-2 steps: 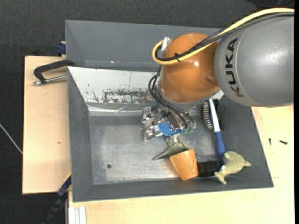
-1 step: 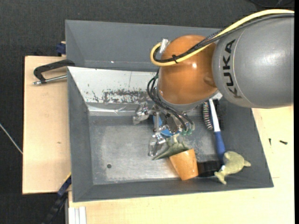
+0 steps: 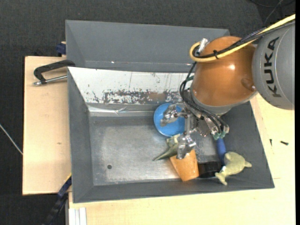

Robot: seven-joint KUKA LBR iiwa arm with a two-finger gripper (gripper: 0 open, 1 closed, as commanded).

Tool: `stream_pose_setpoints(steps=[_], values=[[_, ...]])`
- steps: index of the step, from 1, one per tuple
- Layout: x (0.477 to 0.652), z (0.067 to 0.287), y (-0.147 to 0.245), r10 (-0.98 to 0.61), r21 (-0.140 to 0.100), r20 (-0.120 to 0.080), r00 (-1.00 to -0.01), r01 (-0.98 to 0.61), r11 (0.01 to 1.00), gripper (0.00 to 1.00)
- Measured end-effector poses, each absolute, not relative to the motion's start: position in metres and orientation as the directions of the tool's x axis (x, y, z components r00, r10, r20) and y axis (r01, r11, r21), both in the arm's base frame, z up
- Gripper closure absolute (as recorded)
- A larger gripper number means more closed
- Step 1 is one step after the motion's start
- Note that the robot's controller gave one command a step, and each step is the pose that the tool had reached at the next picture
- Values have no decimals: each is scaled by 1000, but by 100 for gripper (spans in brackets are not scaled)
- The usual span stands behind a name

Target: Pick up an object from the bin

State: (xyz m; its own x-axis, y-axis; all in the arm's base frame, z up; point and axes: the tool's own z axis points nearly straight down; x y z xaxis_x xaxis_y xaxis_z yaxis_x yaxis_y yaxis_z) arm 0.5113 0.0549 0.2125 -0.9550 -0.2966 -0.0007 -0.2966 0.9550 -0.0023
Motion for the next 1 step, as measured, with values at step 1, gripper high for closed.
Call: stream_pose_setpoints(steps=[1], values=[[511, 212, 59, -303, 1, -1, -953, -303, 953, 100]])
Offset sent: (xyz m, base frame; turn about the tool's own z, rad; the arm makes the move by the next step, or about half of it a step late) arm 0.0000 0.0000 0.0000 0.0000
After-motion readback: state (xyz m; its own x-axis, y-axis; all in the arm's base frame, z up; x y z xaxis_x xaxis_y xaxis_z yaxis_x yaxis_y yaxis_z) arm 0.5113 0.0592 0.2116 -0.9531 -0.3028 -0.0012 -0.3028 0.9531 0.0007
